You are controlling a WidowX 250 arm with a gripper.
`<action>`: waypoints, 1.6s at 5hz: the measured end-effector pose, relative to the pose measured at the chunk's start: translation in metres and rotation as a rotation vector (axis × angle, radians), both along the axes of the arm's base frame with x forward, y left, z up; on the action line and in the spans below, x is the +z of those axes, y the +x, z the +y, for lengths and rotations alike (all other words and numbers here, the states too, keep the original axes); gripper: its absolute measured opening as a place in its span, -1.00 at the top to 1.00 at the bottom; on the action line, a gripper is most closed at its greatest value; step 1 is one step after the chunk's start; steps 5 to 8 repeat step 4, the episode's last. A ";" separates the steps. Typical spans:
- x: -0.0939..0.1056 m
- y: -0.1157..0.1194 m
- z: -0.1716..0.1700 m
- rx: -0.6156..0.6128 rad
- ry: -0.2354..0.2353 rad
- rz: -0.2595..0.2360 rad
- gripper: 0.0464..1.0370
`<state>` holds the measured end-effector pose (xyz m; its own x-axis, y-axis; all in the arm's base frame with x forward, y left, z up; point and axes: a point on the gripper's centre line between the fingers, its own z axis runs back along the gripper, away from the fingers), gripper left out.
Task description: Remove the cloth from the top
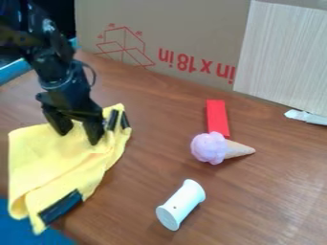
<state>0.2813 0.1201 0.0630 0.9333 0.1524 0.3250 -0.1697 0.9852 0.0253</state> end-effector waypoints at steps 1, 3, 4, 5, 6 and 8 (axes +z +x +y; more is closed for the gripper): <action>0.000 0.021 0.007 0.048 0.020 -0.029 -0.93; 0.002 0.064 0.019 0.192 0.018 -0.053 -0.93; 0.005 0.088 0.024 0.267 -0.004 -0.055 -0.93; 0.005 0.088 0.024 0.267 -0.004 -0.055 -0.93; 0.005 0.088 0.024 0.267 -0.004 -0.055 -0.93; 0.005 0.088 0.024 0.267 -0.004 -0.055 -0.93</action>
